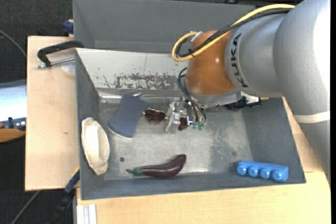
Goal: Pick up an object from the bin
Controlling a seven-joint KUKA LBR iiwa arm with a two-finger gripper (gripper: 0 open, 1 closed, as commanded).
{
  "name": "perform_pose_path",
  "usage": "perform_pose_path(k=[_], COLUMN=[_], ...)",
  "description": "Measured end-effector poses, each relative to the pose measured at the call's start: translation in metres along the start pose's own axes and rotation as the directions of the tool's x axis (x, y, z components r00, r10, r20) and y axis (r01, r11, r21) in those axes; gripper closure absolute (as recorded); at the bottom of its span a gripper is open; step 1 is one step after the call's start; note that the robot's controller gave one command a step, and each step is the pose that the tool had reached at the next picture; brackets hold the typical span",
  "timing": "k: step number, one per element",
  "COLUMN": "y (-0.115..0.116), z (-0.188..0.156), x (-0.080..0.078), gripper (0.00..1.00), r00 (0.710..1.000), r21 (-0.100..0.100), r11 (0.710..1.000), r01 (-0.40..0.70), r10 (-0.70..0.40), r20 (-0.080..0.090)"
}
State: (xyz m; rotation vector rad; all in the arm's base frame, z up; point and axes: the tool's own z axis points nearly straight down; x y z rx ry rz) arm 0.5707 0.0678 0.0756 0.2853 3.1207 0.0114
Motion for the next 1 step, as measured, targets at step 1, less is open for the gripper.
perform_pose_path(k=[1], y=[0.0004], z=[-0.0178], x=[0.0081], gripper=[1.0], r00=[1.0], r21=[-0.001], r11=[1.0], r01=[-0.004], r10=[0.004], r20=[0.0])
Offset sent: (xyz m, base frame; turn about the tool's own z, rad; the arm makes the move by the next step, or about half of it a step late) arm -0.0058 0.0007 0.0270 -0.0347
